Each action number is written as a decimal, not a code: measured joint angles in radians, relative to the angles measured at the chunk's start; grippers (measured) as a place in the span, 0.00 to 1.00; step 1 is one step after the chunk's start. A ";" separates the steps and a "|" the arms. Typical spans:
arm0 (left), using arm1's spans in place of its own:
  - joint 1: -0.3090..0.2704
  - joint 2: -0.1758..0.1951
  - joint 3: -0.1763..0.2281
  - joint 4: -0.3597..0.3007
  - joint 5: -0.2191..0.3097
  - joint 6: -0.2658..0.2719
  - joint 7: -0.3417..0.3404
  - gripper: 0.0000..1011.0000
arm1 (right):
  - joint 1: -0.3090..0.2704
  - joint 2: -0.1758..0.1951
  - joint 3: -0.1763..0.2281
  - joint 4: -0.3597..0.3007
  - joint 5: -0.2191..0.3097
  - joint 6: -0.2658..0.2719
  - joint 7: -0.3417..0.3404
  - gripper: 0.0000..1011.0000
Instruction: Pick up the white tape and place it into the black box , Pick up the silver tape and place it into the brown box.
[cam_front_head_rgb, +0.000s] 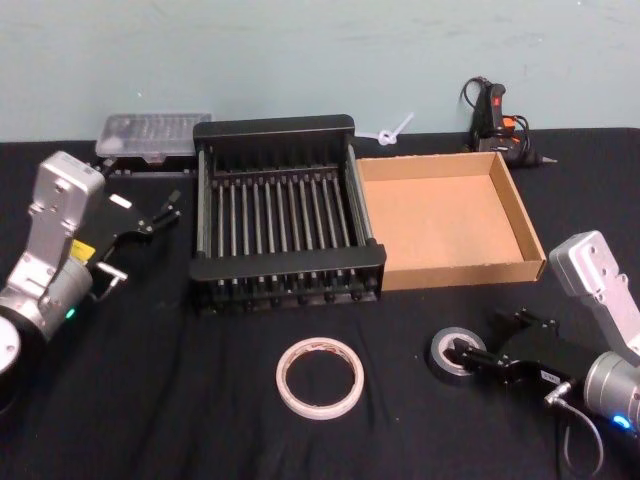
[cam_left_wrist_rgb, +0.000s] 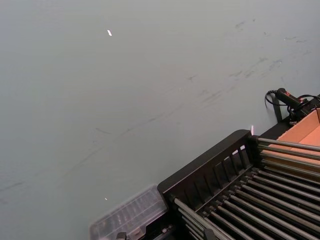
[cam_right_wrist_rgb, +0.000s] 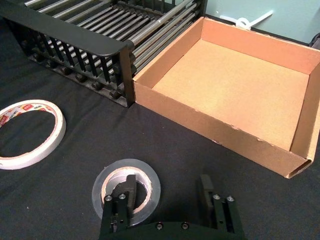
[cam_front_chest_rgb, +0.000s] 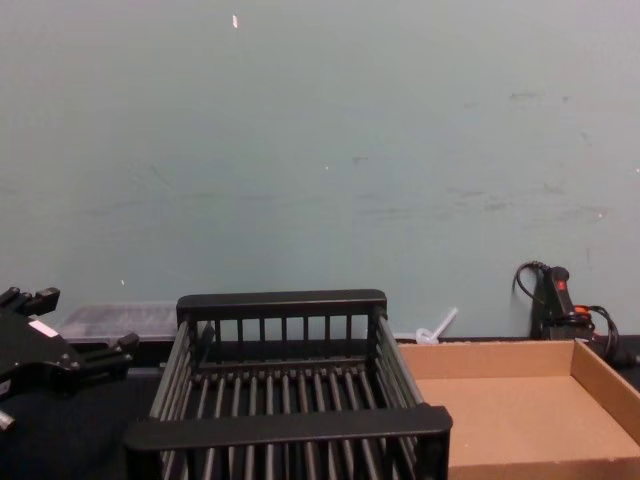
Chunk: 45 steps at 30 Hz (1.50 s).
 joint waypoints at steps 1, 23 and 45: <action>0.000 0.000 0.000 0.000 0.000 0.000 0.000 0.99 | 0.000 0.000 0.000 0.000 0.000 0.000 0.000 0.78; 0.000 0.000 0.000 0.000 0.000 0.000 0.000 0.99 | 0.000 0.001 0.000 -0.001 0.003 -0.001 0.000 0.15; 0.000 0.000 0.000 0.000 0.000 0.000 0.000 0.99 | 0.008 -0.003 0.061 -0.022 0.039 -0.072 0.043 0.14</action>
